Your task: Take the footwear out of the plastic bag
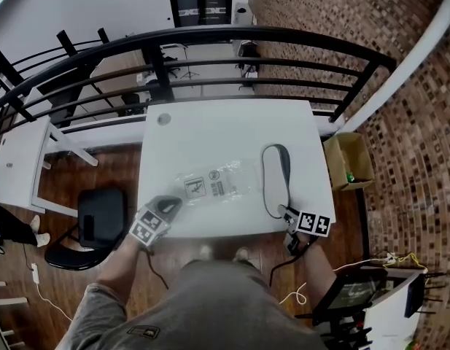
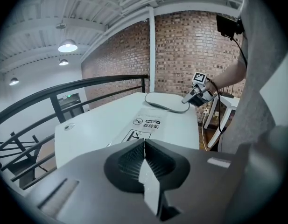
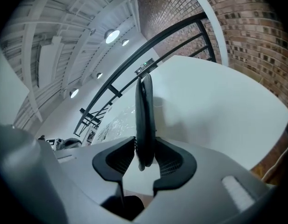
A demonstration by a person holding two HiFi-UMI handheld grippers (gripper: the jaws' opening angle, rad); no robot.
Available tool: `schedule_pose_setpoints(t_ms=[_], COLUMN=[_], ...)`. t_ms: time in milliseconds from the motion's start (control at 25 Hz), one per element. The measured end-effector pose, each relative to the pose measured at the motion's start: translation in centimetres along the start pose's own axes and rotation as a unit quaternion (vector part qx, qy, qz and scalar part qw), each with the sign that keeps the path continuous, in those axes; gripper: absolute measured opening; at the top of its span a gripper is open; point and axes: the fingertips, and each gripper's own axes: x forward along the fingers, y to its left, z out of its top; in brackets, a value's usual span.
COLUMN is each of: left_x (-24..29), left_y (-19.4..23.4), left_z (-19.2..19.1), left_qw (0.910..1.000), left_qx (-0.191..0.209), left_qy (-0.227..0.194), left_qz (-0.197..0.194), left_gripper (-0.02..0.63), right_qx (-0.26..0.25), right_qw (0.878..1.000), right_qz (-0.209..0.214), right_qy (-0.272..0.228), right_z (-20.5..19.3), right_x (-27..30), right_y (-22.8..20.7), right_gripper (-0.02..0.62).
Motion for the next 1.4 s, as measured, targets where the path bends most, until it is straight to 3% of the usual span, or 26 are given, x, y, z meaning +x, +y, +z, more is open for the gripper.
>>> schedule_pose_setpoints(t_ms=[520,920,1160,1400], left_x=[0.7,1.2,1.5,1.1], left_y=[-0.6,-0.8,-1.3,-1.7], left_z=[0.9,2.5,4.2,5.6], left_qw=[0.9999,0.9993,0.9977,0.9948], left_qx=[0.008,0.008,0.021,0.022], left_qy=[-0.009,-0.034,-0.062,-0.098], left_qz=[0.0,0.01,0.016,0.017], left_gripper=[0.005,0.005,0.005,0.002], right_qx=[-0.067,-0.114,-0.183,-0.274], right_qw=[0.994,0.985,0.964,0.928], right_qz=[-0.081,-0.127,-0.187,-0.22], right_qy=[0.033,0.015,-0.054,-0.127], right_z=[-0.5,0.7,2.7,3.5], right_x=[0.4,-0.5,-3.3,-6.1], right_y=[-1.9,-2.3,-1.1,3.5], right_gripper=[0.264,0.29,0.251,0.179])
